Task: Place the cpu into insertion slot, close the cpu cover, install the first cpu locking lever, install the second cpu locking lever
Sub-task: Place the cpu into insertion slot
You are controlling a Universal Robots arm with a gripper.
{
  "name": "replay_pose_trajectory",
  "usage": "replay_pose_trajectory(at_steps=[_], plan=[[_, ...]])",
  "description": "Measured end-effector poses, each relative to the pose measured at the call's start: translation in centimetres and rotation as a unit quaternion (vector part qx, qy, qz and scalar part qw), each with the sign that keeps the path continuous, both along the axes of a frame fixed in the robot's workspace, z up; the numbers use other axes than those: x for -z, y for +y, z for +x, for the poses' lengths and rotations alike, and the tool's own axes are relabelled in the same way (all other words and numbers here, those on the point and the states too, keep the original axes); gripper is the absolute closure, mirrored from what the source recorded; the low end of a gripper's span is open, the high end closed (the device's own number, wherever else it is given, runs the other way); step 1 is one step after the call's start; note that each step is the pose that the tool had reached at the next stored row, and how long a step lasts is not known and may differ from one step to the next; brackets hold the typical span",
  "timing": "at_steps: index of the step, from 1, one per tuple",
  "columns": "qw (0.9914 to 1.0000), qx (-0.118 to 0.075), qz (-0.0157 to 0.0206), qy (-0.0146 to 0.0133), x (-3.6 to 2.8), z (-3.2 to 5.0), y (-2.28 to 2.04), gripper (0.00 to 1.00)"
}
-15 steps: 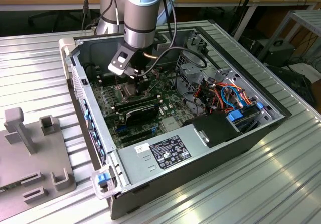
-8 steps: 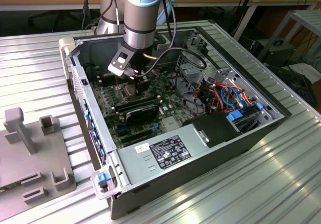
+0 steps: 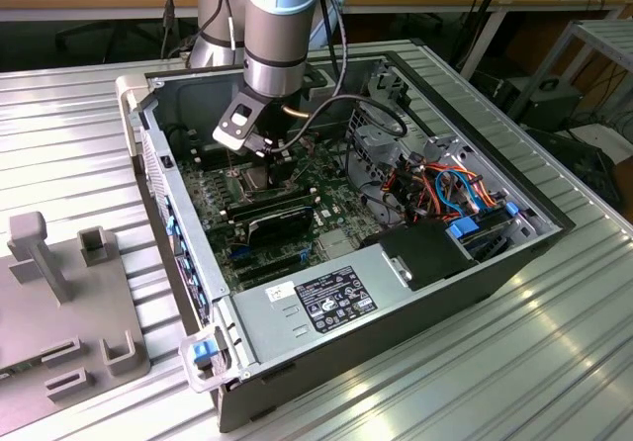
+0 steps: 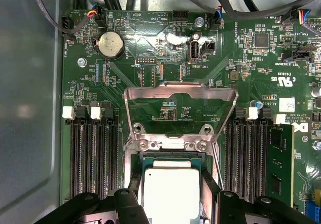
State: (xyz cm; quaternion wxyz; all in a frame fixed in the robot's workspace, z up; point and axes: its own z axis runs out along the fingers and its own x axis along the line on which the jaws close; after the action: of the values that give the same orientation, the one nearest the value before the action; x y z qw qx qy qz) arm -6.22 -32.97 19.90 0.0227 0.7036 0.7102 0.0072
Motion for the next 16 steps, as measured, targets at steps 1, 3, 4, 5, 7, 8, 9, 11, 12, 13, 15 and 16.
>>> replay_pose_trajectory(at_steps=[1,3,4,5,7,8,9,11,12,13,15,16], plan=[[1.00000,0.000,-0.0001,0.0000,0.03,0.00,0.00,0.45],[1.00000,0.000,-0.0002,0.0001,0.07,0.00,-0.01,0.45],[1.00000,0.000,-0.0002,0.0001,0.08,0.00,-0.01,0.45],[1.00000,0.000,-0.0001,0.0000,0.09,0.00,0.00,0.45],[1.00000,0.000,-0.0001,0.0000,0.09,0.00,0.00,0.45],[1.00000,0.000,-0.0001,0.0000,0.09,0.00,0.00,0.45],[1.00000,0.000,-0.0001,0.0000,0.09,0.00,0.00,0.45],[1.00000,0.000,-0.0001,0.0000,0.10,0.00,0.00,0.45],[1.00000,0.000,0.0000,0.0000,0.10,0.00,0.00,0.45],[1.00000,0.000,-0.0001,0.0000,0.10,0.01,0.00,0.45],[1.00000,0.000,0.0000,0.0000,0.10,0.06,0.00,0.45],[1.00000,0.000,0.0000,0.0000,0.10,0.09,0.00,0.45]])
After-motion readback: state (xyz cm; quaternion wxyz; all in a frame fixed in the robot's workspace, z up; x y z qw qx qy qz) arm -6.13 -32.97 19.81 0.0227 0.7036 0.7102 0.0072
